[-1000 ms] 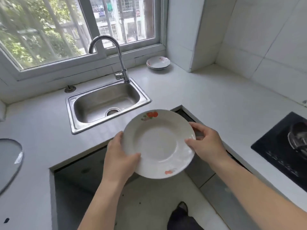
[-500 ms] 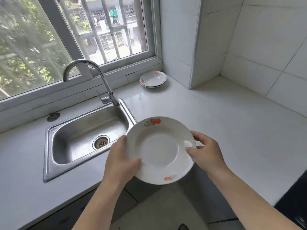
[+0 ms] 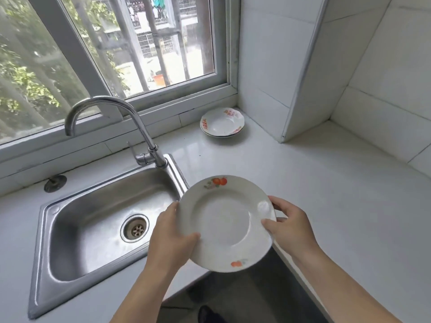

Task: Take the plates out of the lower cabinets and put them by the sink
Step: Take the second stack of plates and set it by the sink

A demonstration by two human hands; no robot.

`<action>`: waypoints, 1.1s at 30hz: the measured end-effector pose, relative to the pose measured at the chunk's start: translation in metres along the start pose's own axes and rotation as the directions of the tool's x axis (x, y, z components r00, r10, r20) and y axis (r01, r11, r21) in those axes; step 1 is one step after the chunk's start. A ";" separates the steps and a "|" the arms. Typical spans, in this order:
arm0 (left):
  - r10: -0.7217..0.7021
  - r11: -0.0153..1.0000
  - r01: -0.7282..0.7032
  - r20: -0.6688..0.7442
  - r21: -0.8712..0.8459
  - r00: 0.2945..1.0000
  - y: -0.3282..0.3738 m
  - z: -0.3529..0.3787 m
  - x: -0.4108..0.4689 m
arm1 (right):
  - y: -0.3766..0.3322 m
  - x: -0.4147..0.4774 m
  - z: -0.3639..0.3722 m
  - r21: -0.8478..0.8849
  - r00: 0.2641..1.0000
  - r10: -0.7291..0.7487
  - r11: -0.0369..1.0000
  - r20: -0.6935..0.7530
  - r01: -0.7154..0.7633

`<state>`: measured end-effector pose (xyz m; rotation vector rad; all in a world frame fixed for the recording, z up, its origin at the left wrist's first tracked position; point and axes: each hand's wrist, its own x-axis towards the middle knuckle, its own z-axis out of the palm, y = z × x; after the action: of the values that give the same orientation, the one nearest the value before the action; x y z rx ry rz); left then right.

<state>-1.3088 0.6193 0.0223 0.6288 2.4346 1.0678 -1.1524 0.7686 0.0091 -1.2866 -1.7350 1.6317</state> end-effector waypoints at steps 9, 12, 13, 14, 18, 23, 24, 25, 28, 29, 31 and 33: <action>0.027 0.999 -0.027 -0.003 -0.038 1.000 -0.002 0.002 0.092 | -0.022 0.079 0.038 -0.025 0.998 0.062 0.998 -0.021 -0.062; 0.043 0.998 -0.042 0.031 -0.036 0.999 0.005 0.007 0.122 | -0.027 0.106 0.039 -0.025 0.997 0.074 0.997 -0.028 -0.075; 0.052 0.998 -0.051 0.031 -0.032 0.998 0.008 0.010 0.133 | -0.029 0.118 0.039 -0.021 0.997 0.074 0.997 -0.034 -0.075; 0.059 0.998 -0.058 0.029 -0.023 0.998 0.012 0.013 0.142 | -0.031 0.129 0.039 -0.023 0.997 0.074 0.997 -0.037 -0.075; 0.051 0.998 -0.051 0.004 -0.041 0.999 0.032 0.023 0.180 | -0.046 0.176 0.032 -0.029 0.998 0.055 0.998 -0.009 -0.055; 0.072 0.997 -0.072 -0.005 0.004 0.997 0.059 0.032 0.246 | -0.066 0.241 0.029 -0.030 1.000 0.015 0.999 0.021 -0.015; 0.072 0.997 -0.071 -0.006 0.015 0.997 0.064 0.035 0.260 | -0.069 0.255 0.030 -0.032 1.000 0.013 0.999 0.023 -0.012; 0.068 0.997 -0.068 -0.005 0.023 0.998 0.068 0.039 0.274 | -0.073 0.270 0.032 -0.037 1.000 0.011 0.999 0.024 -0.010; 0.058 0.998 -0.058 -0.001 0.037 0.998 0.080 0.052 0.318 | -0.080 0.318 0.036 -0.070 1.000 0.002 0.998 0.028 0.000; 0.055 0.998 -0.055 0.005 0.043 0.998 0.083 0.057 0.332 | -0.082 0.334 0.037 -0.081 1.000 0.000 0.997 0.028 0.002; 0.044 0.997 -0.044 0.010 0.060 0.999 0.089 0.066 0.357 | -0.083 0.365 0.040 -0.105 1.000 0.006 0.995 0.023 -0.004; 0.017 0.998 -0.018 0.025 0.061 1.000 0.094 0.076 0.382 | -0.081 0.394 0.046 -0.125 1.000 0.013 0.992 0.015 -0.011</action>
<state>-1.5578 0.9294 -0.0236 0.6800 2.4537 0.9896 -1.4039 1.0825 -0.0337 -1.3464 -1.8680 1.5651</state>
